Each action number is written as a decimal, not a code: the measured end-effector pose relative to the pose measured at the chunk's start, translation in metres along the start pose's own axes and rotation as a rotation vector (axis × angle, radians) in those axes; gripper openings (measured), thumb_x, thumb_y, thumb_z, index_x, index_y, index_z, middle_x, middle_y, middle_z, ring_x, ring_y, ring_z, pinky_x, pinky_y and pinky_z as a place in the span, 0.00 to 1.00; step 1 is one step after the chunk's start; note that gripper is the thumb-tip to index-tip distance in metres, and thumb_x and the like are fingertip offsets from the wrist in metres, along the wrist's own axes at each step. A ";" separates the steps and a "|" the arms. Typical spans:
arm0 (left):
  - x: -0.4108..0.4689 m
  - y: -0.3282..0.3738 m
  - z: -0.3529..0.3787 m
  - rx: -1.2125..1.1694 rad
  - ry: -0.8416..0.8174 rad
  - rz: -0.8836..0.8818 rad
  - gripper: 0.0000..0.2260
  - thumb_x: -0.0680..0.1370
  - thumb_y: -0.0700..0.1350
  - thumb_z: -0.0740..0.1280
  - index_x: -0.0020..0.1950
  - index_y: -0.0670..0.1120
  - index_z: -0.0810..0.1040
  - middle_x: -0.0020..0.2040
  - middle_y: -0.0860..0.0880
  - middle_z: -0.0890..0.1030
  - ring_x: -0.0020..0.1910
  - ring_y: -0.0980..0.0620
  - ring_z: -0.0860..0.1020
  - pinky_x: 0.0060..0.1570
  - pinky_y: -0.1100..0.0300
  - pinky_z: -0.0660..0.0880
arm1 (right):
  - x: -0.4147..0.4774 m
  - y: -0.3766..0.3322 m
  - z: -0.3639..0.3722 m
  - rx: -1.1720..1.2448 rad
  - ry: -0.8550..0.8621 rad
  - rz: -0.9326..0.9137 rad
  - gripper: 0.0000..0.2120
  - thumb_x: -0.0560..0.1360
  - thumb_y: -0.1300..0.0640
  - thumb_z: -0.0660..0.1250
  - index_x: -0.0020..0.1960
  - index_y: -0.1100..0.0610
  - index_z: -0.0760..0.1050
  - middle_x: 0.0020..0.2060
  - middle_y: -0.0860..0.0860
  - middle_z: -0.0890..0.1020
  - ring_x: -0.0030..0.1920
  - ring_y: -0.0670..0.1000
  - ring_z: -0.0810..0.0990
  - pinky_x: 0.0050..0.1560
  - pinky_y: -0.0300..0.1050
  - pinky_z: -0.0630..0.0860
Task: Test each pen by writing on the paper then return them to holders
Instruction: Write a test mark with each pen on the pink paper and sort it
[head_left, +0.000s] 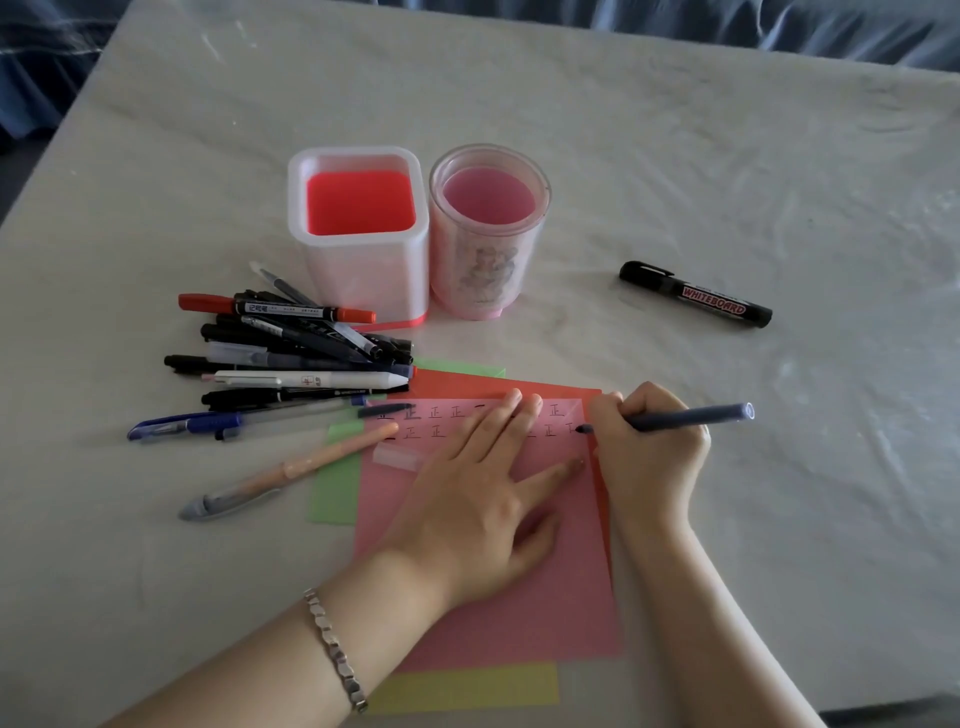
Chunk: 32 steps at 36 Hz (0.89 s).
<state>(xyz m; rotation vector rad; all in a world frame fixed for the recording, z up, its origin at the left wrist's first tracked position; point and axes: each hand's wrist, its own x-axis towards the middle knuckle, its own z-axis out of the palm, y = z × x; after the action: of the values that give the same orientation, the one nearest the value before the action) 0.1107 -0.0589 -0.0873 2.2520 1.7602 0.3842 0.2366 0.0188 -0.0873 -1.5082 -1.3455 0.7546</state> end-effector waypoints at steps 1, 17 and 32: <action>0.000 0.000 0.000 0.000 -0.001 0.000 0.20 0.73 0.55 0.57 0.63 0.55 0.77 0.68 0.37 0.69 0.69 0.39 0.67 0.68 0.51 0.55 | 0.000 0.000 0.000 -0.001 -0.001 0.000 0.17 0.66 0.69 0.65 0.26 0.62 0.59 0.20 0.49 0.63 0.24 0.45 0.60 0.25 0.34 0.58; -0.001 0.000 0.000 -0.002 0.005 0.000 0.20 0.73 0.55 0.57 0.62 0.55 0.77 0.69 0.37 0.69 0.69 0.39 0.66 0.68 0.51 0.54 | 0.001 0.000 0.000 -0.010 -0.020 0.018 0.15 0.66 0.69 0.66 0.26 0.66 0.61 0.19 0.47 0.62 0.24 0.45 0.62 0.25 0.33 0.58; -0.001 -0.001 0.003 0.009 0.021 0.014 0.20 0.74 0.55 0.57 0.63 0.55 0.76 0.69 0.37 0.68 0.70 0.39 0.65 0.68 0.51 0.54 | 0.000 0.000 -0.001 -0.027 -0.004 0.014 0.14 0.62 0.62 0.63 0.26 0.60 0.57 0.21 0.48 0.59 0.26 0.46 0.58 0.27 0.41 0.57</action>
<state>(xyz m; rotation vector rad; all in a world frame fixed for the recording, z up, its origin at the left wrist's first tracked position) 0.1100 -0.0597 -0.0903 2.2751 1.7611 0.4056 0.2377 0.0182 -0.0872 -1.5391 -1.3545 0.7517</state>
